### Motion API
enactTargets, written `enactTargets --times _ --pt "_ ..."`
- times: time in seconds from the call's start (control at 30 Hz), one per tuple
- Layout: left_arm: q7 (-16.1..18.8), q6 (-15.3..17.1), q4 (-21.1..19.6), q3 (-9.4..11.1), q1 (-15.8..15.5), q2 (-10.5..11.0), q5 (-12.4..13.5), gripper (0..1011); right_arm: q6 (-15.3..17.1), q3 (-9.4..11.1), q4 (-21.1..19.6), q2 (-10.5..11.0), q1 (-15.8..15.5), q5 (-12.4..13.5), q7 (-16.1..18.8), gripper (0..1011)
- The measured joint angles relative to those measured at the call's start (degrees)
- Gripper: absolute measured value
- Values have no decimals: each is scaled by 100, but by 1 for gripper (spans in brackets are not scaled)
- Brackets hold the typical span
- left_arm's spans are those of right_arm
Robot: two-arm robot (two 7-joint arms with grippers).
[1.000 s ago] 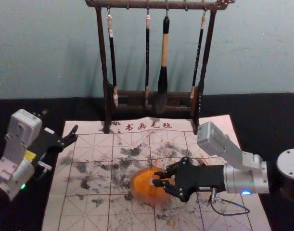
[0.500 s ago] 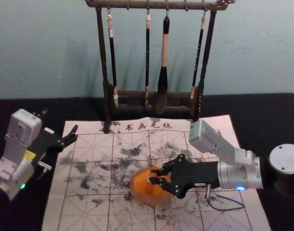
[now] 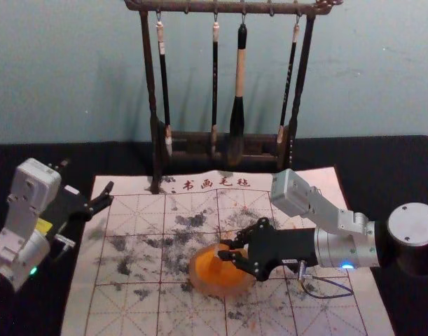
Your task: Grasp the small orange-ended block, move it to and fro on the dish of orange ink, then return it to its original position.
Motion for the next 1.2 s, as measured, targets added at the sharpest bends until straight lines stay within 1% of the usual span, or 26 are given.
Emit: enactTargets --times 0.2,0.53,1.0,1.2 --pt "0 0 0 0 0 0 0 1001 22 19 -15 31 12 -51 -14 104" --pt "0 0 0 0 0 0 0 1001 163 72 -258 228 -16 -127 -35 104" --pt "0 0 0 0 0 0 0 1001 482 91 -948 674 -196 -194 4 104" --pt "0 0 0 0 0 0 0 1001 595 23 -1053 728 -166 -284 36 104"
